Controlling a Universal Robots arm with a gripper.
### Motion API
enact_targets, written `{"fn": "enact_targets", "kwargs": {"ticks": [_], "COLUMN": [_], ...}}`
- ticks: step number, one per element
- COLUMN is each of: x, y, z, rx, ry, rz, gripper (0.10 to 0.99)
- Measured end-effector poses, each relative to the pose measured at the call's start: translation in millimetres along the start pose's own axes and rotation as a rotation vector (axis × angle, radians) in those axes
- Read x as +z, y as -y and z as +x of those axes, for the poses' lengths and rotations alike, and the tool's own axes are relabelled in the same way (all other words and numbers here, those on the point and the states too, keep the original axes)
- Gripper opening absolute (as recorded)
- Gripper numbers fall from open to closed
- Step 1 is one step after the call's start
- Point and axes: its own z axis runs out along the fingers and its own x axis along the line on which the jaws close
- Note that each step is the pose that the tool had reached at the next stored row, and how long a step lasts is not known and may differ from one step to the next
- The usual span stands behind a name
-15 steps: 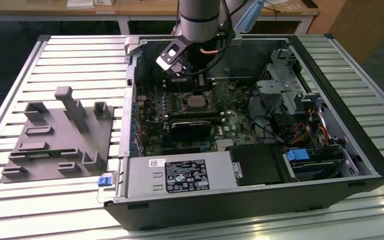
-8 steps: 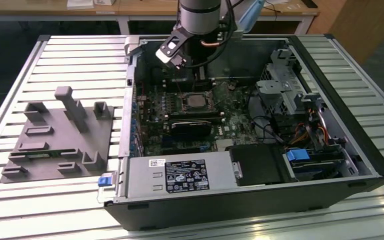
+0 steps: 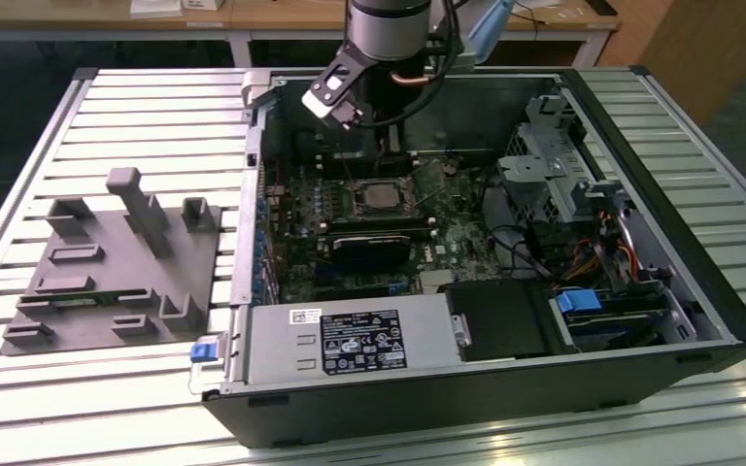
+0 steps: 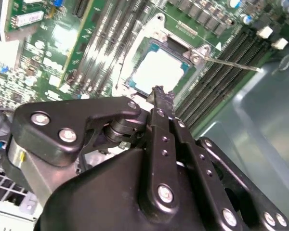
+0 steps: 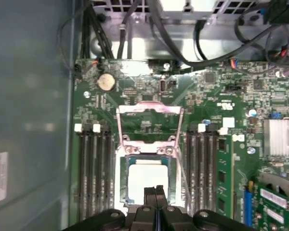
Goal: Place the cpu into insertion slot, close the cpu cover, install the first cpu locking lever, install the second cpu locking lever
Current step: 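Close the cpu cover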
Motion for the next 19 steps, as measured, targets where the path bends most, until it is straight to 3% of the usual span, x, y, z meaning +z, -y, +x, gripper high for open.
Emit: {"fn": "enact_targets", "kwargs": {"ticks": [5, 8, 14, 19], "x": [0.2, 1.1, -5.3, -4.0], "y": [-1.9, -13.3, -18.5, -32.0], "z": [-7.6, -7.6, -7.5, -7.1], "rx": [0.001, 0.001, 0.000, -0.004], "ry": [-0.0001, -0.0003, -0.0093, -0.0106], "rz": [0.001, 0.008, 0.013, 0.016], "gripper": [0.106, 0.106, 0.106, 0.106]}}
